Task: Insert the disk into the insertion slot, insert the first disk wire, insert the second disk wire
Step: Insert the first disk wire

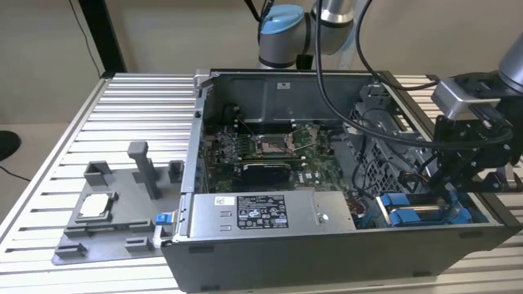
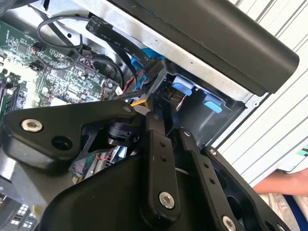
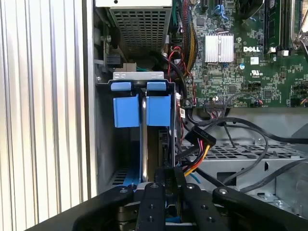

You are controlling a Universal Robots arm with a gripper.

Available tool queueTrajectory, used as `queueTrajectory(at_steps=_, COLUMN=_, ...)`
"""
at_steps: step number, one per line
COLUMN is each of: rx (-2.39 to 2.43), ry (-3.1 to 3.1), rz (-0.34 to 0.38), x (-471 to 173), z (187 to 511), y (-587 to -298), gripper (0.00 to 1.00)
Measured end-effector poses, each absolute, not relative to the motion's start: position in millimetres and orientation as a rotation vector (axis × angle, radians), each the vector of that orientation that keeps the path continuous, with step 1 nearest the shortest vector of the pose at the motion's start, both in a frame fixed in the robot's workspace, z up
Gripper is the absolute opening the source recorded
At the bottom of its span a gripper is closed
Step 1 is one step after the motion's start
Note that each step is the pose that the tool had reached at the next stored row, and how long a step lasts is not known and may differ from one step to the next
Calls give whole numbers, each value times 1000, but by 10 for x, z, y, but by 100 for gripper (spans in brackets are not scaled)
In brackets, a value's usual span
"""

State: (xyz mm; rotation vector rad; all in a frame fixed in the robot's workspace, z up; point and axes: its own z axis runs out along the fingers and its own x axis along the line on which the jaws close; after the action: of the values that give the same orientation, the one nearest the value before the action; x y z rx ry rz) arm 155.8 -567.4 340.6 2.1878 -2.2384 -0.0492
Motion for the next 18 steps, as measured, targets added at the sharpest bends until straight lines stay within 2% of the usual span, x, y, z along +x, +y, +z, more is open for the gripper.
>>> queueTrajectory(at_steps=18, rx=2192, ry=-2242, rz=-45, x=1552, z=3401, y=-5668, gripper=0)
